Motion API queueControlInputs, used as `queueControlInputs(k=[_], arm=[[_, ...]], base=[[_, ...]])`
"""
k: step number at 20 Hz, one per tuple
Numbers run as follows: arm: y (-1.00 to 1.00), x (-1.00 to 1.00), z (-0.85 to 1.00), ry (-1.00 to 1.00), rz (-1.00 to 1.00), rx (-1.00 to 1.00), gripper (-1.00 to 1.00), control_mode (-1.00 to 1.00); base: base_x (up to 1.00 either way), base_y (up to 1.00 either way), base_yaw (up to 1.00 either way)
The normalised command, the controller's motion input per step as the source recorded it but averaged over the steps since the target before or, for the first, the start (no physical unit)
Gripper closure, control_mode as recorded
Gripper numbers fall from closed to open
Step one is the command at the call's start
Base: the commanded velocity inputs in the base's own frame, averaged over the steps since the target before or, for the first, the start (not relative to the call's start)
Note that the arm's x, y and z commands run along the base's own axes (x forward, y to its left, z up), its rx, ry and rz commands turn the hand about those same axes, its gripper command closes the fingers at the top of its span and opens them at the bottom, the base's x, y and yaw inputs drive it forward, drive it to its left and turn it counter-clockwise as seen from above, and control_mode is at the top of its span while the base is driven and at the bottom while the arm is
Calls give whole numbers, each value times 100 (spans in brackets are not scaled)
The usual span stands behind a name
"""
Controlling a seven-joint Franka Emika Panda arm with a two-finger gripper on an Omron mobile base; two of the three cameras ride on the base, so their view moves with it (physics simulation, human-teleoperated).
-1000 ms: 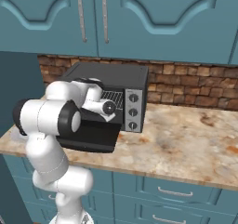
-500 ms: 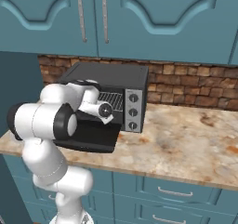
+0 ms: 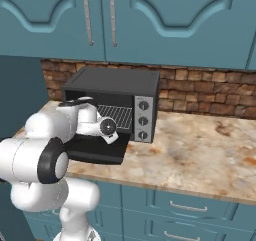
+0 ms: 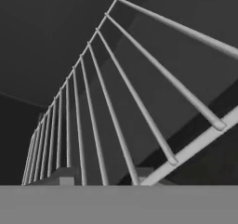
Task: Pick up the bagel from the plate, place it on the toaster oven rack, close the door, and set the timer.
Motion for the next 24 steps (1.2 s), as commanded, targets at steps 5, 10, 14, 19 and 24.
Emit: queueControlInputs(k=[5,10,14,19,24], arm=[[-4,-71,-22,26,0,0,100,-100],[-1,-77,-29,24,0,0,100,-100],[0,-41,-12,23,0,0,-100,-100],[6,-72,51,5,2,0,-100,-100],[65,-73,76,3,12,-2,-100,-100]], base=[[0,0,0],[0,0,0],[0,0,0],[0,0,0],[0,0,0]])
